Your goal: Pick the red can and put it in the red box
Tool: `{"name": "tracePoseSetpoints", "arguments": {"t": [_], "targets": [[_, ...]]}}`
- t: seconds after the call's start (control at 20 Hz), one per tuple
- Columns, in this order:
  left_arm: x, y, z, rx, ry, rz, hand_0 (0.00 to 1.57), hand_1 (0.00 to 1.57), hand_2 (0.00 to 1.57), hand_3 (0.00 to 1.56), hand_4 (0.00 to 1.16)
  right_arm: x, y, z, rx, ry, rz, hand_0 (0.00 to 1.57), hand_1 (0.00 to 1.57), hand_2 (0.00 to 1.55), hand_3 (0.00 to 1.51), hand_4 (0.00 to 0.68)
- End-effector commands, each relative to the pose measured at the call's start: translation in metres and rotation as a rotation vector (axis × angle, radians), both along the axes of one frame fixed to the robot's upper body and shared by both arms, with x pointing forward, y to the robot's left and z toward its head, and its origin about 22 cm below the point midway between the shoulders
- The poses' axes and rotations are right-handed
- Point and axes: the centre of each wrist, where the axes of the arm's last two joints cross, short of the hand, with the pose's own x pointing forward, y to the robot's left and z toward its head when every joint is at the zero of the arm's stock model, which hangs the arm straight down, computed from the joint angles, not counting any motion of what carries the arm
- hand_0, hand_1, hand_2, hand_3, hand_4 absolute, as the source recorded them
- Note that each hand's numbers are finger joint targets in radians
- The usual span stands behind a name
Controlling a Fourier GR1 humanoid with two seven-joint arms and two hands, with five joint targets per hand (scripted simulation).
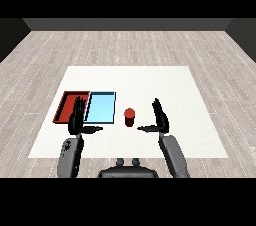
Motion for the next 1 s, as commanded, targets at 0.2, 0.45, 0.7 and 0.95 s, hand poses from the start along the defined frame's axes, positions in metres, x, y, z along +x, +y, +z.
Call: {"name": "tracePoseSetpoints", "arguments": {"t": [0.2,0.45,0.7,0.95], "targets": [[0.0,0.002,0.004,0.012,-0.017,0.012,0.0,0.0,0.0,0.0,0.0,0.02,0.025,-0.029,0.011,0.06,0.028,0.0,0.0,0.0,0.0,0.0],[0.001,0.007,0.008,-0.002,-0.013,-0.003,0.0,0.0,0.0,0.0,0.0,0.018,0.027,-0.027,0.054,0.067,0.067,0.0,0.0,0.0,0.0,0.0],[-0.013,0.023,-0.002,-0.026,-0.006,-0.011,0.0,0.0,0.0,0.0,0.0,0.031,0.044,-0.035,0.062,0.092,0.069,0.0,0.0,0.0,0.0,0.0],[-0.002,-0.007,0.001,-0.023,0.015,-0.015,0.0,0.0,0.0,0.0,0.0,0.03,0.057,-0.05,0.08,0.101,0.09,0.0,0.0,0.0,0.0,0.0]]}}
